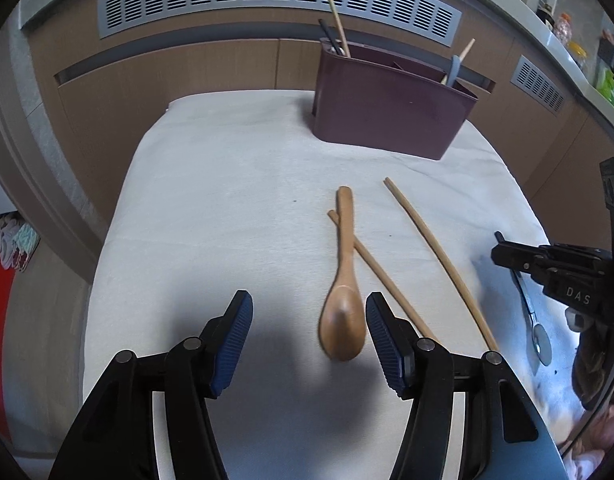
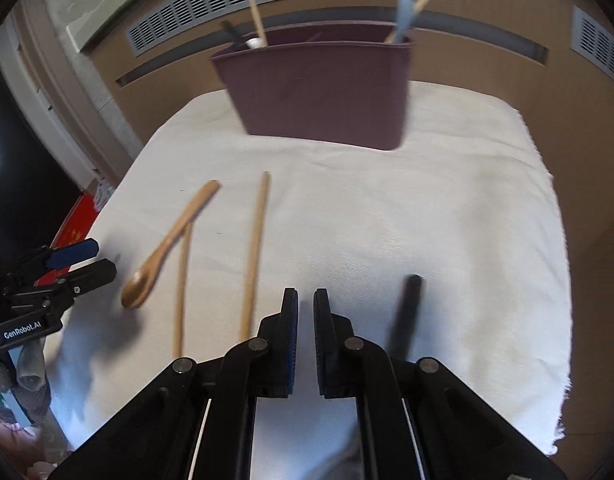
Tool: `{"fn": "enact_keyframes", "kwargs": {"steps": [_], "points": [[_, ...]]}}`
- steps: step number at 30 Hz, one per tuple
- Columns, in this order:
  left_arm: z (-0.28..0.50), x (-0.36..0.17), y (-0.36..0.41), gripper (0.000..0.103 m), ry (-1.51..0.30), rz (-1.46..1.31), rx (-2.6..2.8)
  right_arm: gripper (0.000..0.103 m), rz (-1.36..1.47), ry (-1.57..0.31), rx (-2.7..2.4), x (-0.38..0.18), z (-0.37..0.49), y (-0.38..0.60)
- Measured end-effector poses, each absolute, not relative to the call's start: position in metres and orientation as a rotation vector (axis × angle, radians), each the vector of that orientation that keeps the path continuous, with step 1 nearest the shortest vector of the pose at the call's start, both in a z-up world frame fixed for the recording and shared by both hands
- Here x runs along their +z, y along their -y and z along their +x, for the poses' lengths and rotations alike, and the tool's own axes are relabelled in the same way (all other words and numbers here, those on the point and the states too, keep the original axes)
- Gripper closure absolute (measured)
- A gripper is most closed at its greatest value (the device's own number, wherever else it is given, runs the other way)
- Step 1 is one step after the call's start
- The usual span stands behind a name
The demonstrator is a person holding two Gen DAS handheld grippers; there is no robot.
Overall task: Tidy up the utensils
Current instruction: 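Grasp the wooden spoon with the left gripper while the right gripper grasps a wooden chopstick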
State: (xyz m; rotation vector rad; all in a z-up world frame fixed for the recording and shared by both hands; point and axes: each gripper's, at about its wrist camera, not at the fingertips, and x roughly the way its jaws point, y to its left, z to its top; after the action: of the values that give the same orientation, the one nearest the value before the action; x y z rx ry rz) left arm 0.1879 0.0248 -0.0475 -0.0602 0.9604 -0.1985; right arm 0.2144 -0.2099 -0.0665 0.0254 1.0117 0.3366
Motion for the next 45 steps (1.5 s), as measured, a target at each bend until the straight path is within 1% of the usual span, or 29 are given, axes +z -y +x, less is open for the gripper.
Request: {"fn": "enact_keyframes", "kwargs": {"steps": [7, 11, 12, 13, 16, 17, 18, 19, 20, 21, 23, 25, 26, 27, 30, 31, 35, 36, 37, 38, 39, 40, 42, 44, 45], "points": [[0.201, -0.060, -0.009, 0.043, -1.002, -0.029, -0.262, 0.095, 0.029, -1.021, 0.329, -0.075, 0.208, 0.223], [0.221, -0.072, 0.002, 0.045, -1.053, -0.010, -0.292, 0.091, 0.001, -1.006, 0.322, -0.077, 0.208, 0.218], [0.227, -0.073, 0.004, 0.048, -1.060, 0.004, -0.291, 0.086, -0.002, -1.004, 0.323, -0.077, 0.207, 0.217], [0.233, -0.074, 0.006, 0.050, -1.067, 0.018, -0.293, 0.078, -0.009, -1.004, 0.326, -0.077, 0.207, 0.214], [0.250, -0.075, 0.007, 0.058, -1.092, 0.022, -0.296, 0.065, -0.040, -0.988, 0.308, -0.076, 0.204, 0.214], [0.256, -0.074, 0.007, 0.063, -1.100, 0.016, -0.302, 0.062, -0.055, -0.983, 0.300, -0.075, 0.203, 0.213], [0.261, -0.074, 0.007, 0.066, -1.105, 0.006, -0.309, 0.053, -0.067, -0.977, 0.293, -0.075, 0.202, 0.213], [0.266, -0.074, 0.007, 0.066, -1.112, -0.008, -0.322, 0.048, -0.078, -0.971, 0.285, -0.074, 0.202, 0.212], [0.269, -0.075, 0.009, 0.066, -1.117, -0.018, -0.333, 0.037, -0.092, -0.964, 0.276, -0.074, 0.202, 0.210], [0.274, -0.076, 0.010, 0.066, -1.122, -0.023, -0.339, 0.030, -0.109, -0.955, 0.266, -0.073, 0.202, 0.208], [0.281, -0.076, 0.015, 0.068, -1.114, -0.008, -0.325, 0.026, -0.144, -0.937, 0.254, -0.070, 0.203, 0.202], [0.285, -0.076, 0.022, 0.079, -1.101, 0.010, -0.318, 0.019, -0.168, -0.930, 0.255, -0.068, 0.204, 0.195], [0.286, -0.077, 0.024, 0.087, -1.097, 0.018, -0.316, 0.016, -0.177, -0.926, 0.256, -0.067, 0.206, 0.192], [0.286, -0.077, 0.026, 0.090, -1.091, 0.025, -0.315, 0.013, -0.191, -0.917, 0.257, -0.065, 0.207, 0.187], [0.276, -0.072, 0.021, 0.091, -1.050, 0.013, -0.316, 0.003, -0.231, -0.892, 0.255, -0.061, 0.210, 0.173], [0.271, -0.068, 0.016, 0.091, -1.033, -0.002, -0.316, 0.002, -0.243, -0.883, 0.256, -0.060, 0.211, 0.169], [0.246, -0.054, -0.005, 0.091, -0.964, -0.050, -0.305, 0.002, -0.269, -0.903, 0.296, -0.064, 0.225, 0.147], [0.240, -0.052, -0.010, 0.091, -0.952, -0.057, -0.304, 0.006, -0.260, -0.922, 0.311, -0.067, 0.232, 0.141], [0.235, -0.049, -0.014, 0.091, -0.940, -0.066, -0.307, 0.015, -0.248, -0.938, 0.320, -0.070, 0.238, 0.136], [0.230, -0.046, -0.018, 0.091, -0.930, -0.074, -0.307, 0.021, -0.241, -0.957, 0.327, -0.072, 0.245, 0.132], [0.225, -0.042, -0.022, 0.091, -0.916, -0.084, -0.304, 0.032, -0.237, -0.986, 0.327, -0.078, 0.254, 0.126], [0.221, -0.039, -0.025, 0.091, -0.906, -0.089, -0.305, 0.039, -0.232, -1.008, 0.325, -0.081, 0.260, 0.123], [0.214, -0.033, -0.029, 0.091, -0.887, -0.097, -0.304, 0.042, -0.215, -1.056, 0.334, -0.090, 0.268, 0.117], [0.210, -0.028, -0.032, 0.091, -0.873, -0.098, -0.306, 0.051, -0.214, -1.052, 0.330, -0.090, 0.269, 0.113], [0.208, -0.025, -0.033, 0.091, -0.866, -0.098, -0.306, 0.065, -0.222, -1.054, 0.346, -0.089, 0.268, 0.111]]}}
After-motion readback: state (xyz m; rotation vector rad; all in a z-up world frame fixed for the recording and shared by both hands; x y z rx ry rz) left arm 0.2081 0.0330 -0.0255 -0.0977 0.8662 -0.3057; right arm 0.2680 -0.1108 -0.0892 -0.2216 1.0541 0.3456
